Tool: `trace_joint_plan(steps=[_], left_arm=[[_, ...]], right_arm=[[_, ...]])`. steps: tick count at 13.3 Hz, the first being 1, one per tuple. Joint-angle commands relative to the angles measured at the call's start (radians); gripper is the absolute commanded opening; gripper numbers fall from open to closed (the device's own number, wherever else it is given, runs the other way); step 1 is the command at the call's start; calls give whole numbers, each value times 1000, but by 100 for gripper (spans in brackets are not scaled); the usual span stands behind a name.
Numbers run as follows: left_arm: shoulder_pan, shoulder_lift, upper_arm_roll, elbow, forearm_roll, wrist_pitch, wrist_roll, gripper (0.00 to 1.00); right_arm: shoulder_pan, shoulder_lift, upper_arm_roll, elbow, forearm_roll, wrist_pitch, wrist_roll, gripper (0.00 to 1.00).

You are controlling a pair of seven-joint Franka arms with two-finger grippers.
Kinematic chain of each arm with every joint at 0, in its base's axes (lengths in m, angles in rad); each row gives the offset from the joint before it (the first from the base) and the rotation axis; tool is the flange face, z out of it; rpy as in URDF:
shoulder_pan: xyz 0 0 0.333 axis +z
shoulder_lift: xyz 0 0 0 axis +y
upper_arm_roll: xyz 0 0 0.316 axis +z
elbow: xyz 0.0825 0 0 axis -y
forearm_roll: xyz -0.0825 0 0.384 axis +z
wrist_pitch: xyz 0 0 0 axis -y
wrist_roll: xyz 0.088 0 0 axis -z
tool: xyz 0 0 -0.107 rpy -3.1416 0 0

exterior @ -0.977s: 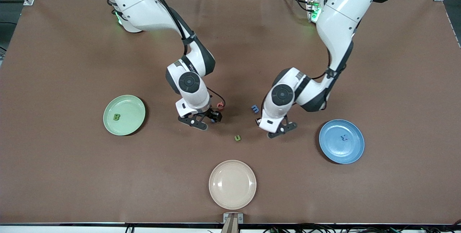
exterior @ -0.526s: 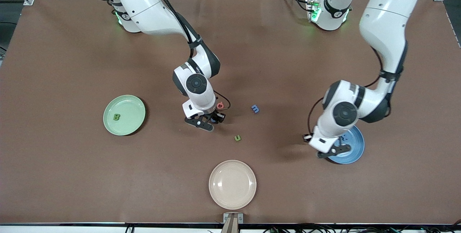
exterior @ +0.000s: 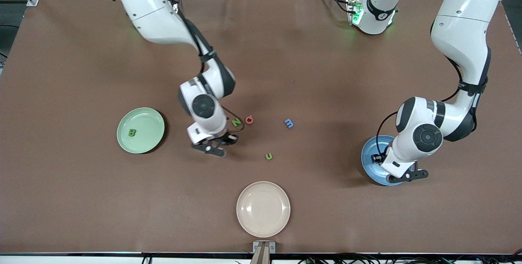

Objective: Sort upper and lower case letters into plates

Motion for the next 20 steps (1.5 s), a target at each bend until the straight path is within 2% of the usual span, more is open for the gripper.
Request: trace_joint_plan(steps=[1, 3, 4, 8, 9, 10, 11, 13, 17, 19, 20], left_arm=[[-22, -41, -83, -4, 10, -81, -113, 100], [-31, -40, -166, -5, 10, -90, -260, 100], [-52, -35, -186, -7, 10, -90, -332, 99], [-209, 6, -188, -2, 10, -69, -586, 90], [-226, 11, -188, -7, 10, -55, -623, 87], [-253, 20, -188, -10, 9, -40, -660, 85], [-281, 29, -188, -13, 9, -24, -709, 82], [-319, 52, -185, -36, 18, 45, -799, 78], [-353, 69, -184, -65, 19, 82, -852, 68], [-352, 69, -184, -70, 21, 82, -858, 58], [-353, 69, -184, -73, 21, 82, -858, 47]], right_arm=[[-144, -201, 21, -209, -5, -16, -257, 0], [-244, -284, 21, -288, -5, -41, -446, 0], [-285, -315, 21, -331, -5, -41, -520, 0], [-367, -366, 21, -503, -5, 34, -622, 3], [-376, -366, 21, -502, -5, 33, -625, 30], [-373, -367, 21, -496, -5, 28, -622, 83], [-367, -370, 22, -485, -5, 27, -611, 100], [-329, -373, 31, -453, 6, 4, -511, 100], [-104, -331, 31, -360, 7, 7, -66, 100], [-7, -283, 30, -311, 6, 18, 202, 100], [30, -260, 30, -292, -2, 21, 311, 100]])
